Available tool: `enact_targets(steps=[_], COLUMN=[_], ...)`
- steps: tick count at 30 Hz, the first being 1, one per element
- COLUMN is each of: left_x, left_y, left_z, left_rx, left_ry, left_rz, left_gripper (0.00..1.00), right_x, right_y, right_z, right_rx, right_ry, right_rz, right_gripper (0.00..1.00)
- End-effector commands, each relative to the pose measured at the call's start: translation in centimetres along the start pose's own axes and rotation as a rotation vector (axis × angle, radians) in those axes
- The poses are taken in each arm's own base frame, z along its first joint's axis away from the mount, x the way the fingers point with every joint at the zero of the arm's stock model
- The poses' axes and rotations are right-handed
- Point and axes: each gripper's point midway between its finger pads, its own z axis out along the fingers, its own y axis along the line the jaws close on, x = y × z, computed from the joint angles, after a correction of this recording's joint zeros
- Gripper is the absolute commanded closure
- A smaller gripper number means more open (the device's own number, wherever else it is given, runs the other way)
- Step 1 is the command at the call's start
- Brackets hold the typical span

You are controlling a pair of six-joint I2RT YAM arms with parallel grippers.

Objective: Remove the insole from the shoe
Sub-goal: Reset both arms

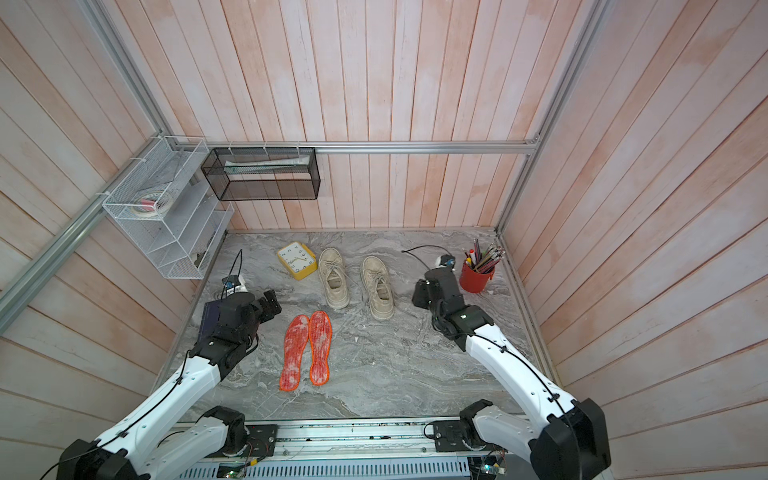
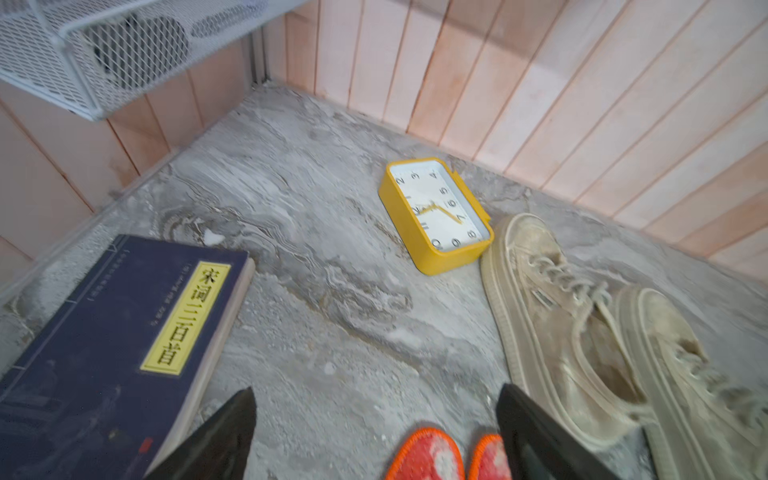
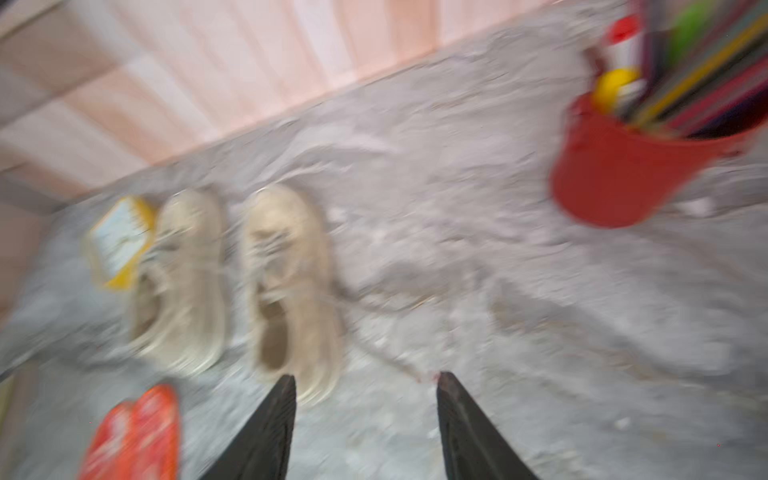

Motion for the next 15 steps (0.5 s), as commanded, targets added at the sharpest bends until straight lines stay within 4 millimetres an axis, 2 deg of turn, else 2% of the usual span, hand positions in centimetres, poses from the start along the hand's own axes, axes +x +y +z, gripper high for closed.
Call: enact_targets(steps=[1, 4, 7, 12, 15], left_x=[-2.5, -0.6, 0.8, 0.9, 0.2], left_y=[1.5, 3.4, 4.3, 3.7, 2.8], left_z=[1.7, 3.5, 4.6, 4.3, 4.4], left_rx=[-0.010, 0.007, 0.016, 0.091, 0.144], left_ry=[-0.118, -0.088, -0.113, -0.255, -0.317], left_rz=[0.137, 0.116, 0.114, 0.143, 0.176], left_gripper=[0.00, 0.00, 0.00, 0.00, 0.00], right_x=[-2.3, -1.8, -1.1, -0.5, -0.5], right_y=[-2.8, -5.1, -6.3, -7.4, -8.2], right_z=[2.7, 4.4, 6.2, 7.6, 6.9], right_rx=[0.034, 0.038, 0.004, -0.047, -0.116], right_ry=[-0.203, -0.330, -0.345, -0.385, -0.389], right_rz=[-0.257, -0.352, -0.356, -0.324, -0.273], right_gripper=[0.40, 0.27, 0.26, 0.28, 0.30])
